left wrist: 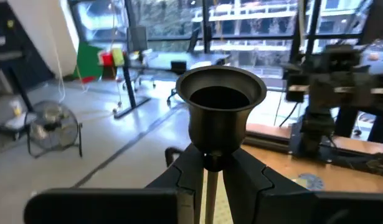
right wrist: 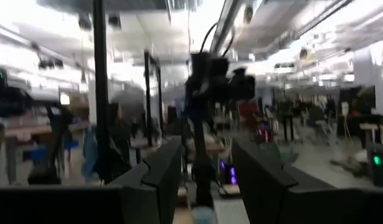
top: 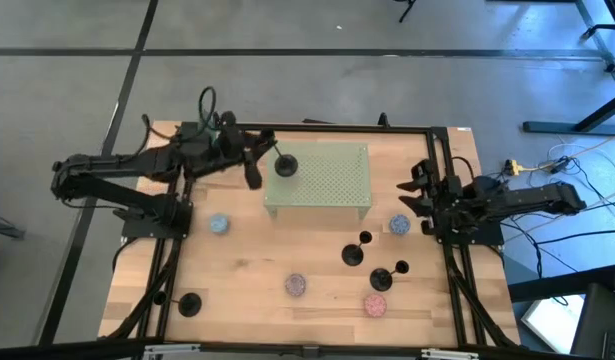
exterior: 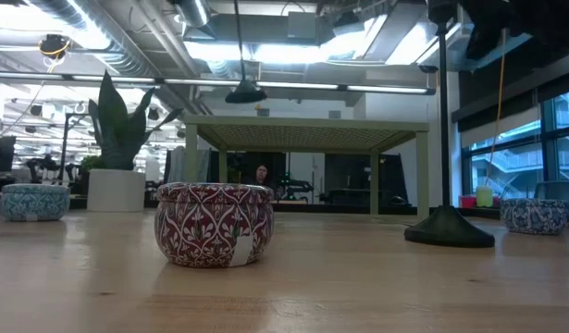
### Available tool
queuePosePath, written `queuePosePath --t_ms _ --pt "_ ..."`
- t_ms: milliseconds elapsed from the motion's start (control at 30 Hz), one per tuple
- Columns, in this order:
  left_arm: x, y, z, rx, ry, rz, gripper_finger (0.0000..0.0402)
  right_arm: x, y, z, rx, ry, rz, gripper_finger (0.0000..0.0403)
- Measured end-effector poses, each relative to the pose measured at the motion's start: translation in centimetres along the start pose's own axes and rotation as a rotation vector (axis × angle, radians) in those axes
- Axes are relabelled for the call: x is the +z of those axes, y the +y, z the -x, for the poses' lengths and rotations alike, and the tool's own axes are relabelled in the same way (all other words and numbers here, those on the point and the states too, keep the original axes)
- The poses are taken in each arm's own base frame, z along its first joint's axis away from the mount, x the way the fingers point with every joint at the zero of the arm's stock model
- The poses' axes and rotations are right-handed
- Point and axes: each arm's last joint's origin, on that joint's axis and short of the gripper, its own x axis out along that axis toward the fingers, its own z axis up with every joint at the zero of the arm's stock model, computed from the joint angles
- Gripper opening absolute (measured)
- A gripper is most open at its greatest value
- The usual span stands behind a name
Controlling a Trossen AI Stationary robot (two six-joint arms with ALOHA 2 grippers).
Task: Pick & Place candle stick holders
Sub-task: Put the black candle holder on the shelf
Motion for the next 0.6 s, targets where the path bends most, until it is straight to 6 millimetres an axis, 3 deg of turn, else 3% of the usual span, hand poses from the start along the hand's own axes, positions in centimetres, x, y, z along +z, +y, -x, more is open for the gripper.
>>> queuePosePath --t_ms 267,600 --pt "-1.8 2.8 -3.2 0.107 0.104 0.052 0.0046 0.8 0.3 -2.8 -0.002 0.103 0.027 0.0144" --pt "-2.9 4.3 -5.3 0.189 0.135 0.096 0.0047 0.6 0.3 -3.3 -0.001 0.122 0.064 0.0144"
